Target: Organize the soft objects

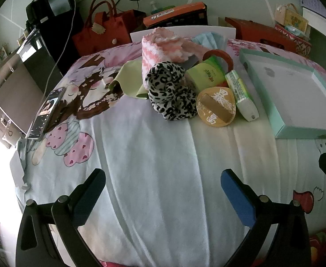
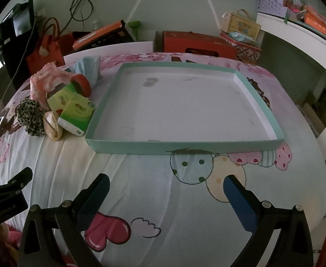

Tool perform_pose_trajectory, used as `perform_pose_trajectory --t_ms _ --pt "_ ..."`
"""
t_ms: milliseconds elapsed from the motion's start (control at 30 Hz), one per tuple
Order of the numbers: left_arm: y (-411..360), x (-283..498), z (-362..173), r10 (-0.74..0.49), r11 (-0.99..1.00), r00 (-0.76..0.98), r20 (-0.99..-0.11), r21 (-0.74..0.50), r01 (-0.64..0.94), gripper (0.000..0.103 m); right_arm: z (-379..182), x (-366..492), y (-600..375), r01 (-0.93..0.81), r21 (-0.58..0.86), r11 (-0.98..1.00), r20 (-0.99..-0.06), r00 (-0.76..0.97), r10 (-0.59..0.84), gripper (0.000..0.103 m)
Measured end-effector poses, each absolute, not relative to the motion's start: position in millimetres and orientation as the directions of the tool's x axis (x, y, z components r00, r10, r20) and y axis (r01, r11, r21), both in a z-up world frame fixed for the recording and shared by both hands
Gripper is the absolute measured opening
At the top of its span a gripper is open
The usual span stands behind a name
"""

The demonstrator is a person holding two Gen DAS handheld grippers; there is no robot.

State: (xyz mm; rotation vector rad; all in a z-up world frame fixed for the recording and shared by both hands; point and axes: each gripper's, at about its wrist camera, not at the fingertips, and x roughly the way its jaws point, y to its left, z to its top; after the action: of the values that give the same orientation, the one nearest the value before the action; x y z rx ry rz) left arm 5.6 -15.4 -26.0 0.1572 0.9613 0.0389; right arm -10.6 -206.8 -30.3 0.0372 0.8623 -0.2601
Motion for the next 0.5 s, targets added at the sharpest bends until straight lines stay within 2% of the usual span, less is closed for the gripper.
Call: perform_pose_trajectory --t_ms 400,500 --pt "-14.2 5.4 -24.1 0.097 0.989 0.571 -0.815 0.143 0.036 0.103 -27.6 -11.3 -206.4 0.233 -0.07 0.97 -0.753 0.625 -0.204 0.103" --pt "-11.6 5.5 -19.3 0.088 0.991 0.584 -0.807 0.13 0.031 0.103 -20.6 -13.6 -202.6 0.191 -0.052 0.98 -0.736 0.656 -0.167 0.103"
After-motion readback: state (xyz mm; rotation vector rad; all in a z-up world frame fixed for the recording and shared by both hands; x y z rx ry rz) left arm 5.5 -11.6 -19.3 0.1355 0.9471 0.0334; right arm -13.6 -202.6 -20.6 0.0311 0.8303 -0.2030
